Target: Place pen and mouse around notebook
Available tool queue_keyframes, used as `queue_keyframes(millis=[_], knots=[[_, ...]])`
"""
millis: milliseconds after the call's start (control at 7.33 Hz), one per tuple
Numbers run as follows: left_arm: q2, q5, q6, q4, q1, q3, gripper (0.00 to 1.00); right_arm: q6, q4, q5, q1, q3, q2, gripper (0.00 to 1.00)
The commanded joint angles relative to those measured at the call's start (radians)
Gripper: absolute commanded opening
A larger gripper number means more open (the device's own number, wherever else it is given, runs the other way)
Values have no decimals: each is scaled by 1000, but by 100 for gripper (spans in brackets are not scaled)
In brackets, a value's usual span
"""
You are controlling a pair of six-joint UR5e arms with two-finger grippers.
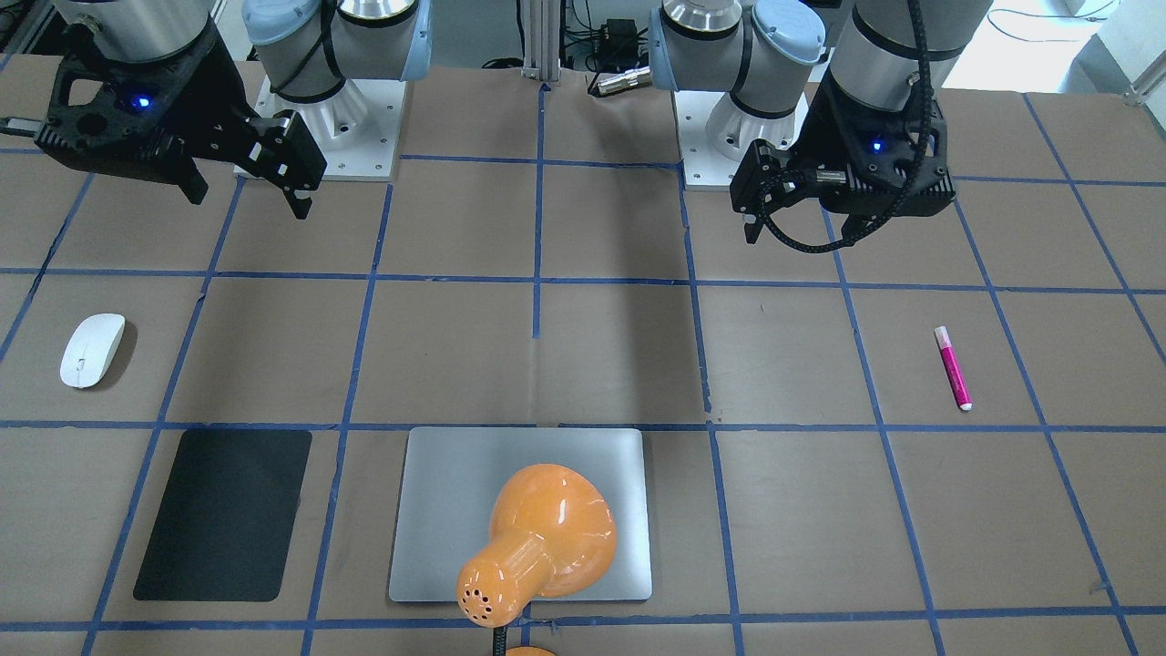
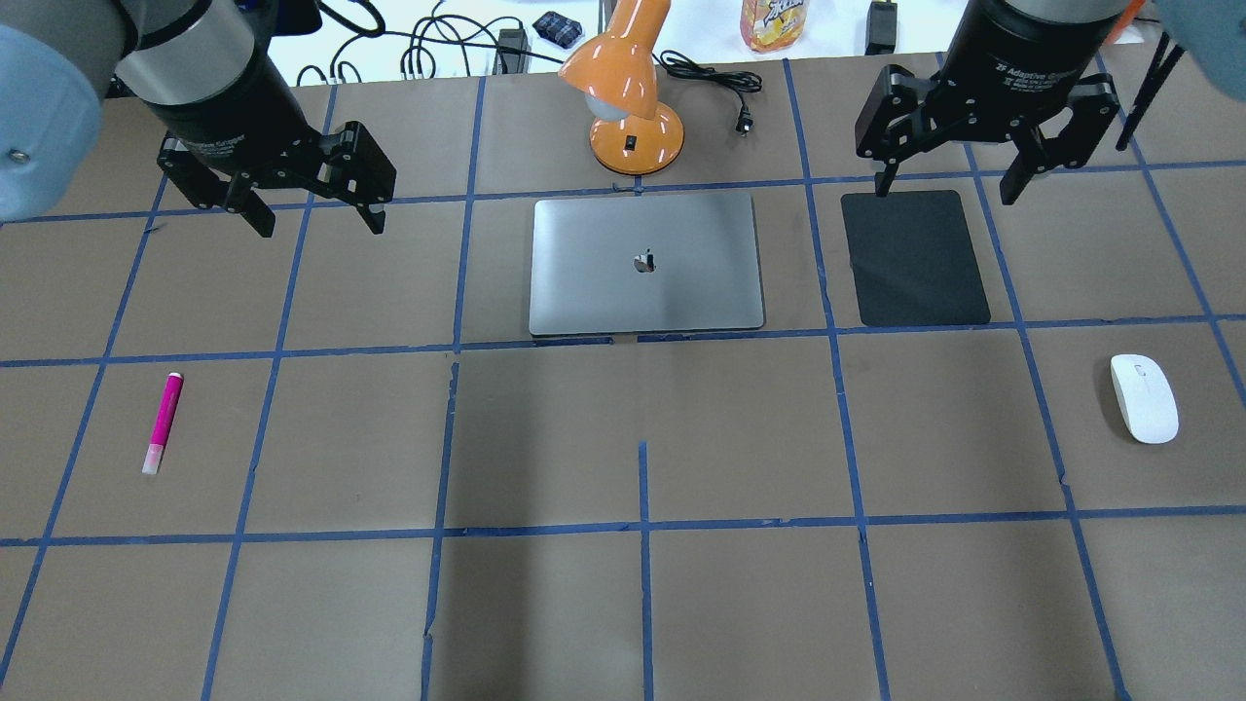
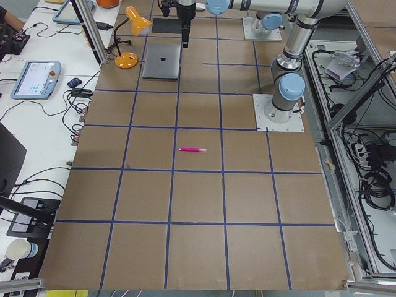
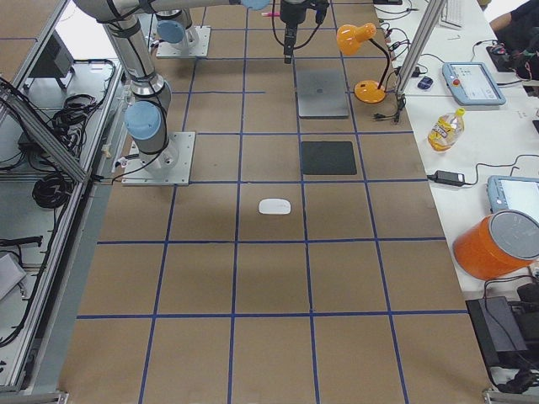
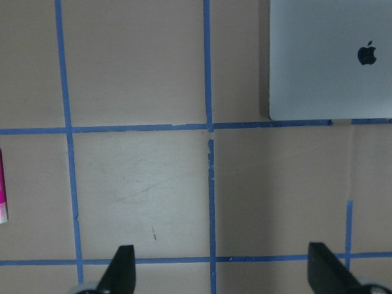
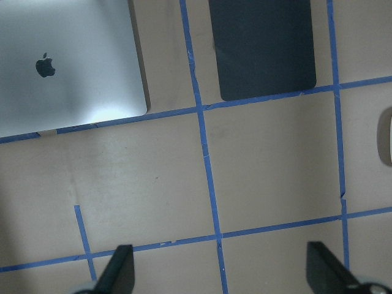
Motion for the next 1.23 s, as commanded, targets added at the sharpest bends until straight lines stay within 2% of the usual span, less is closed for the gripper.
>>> queue_keyframes(millis=[0, 273, 545, 682, 818, 955, 1091], knots=[[1, 0, 0, 1, 0, 2, 100, 0, 0, -2, 0, 1, 0, 100], [1, 0, 2, 1, 0, 0, 100, -15, 0, -2, -27, -5, 2, 100], [8, -2, 11, 1, 27, -11, 100, -116, 4, -14, -131, -52, 2, 100], [11, 0, 96, 1, 85, -32, 100, -180, 0, -17, -205, -50, 13, 100], [1, -9, 152, 3, 194, -56, 100, -331, -5, -17, -284, -46, 25, 100], [-30, -5, 196, 47, 310, -110, 100, -365, -5, -15, -363, -43, 49, 100], [-56, 4, 207, 149, 395, -183, 100, -370, 12, -44, -427, -43, 103, 100]])
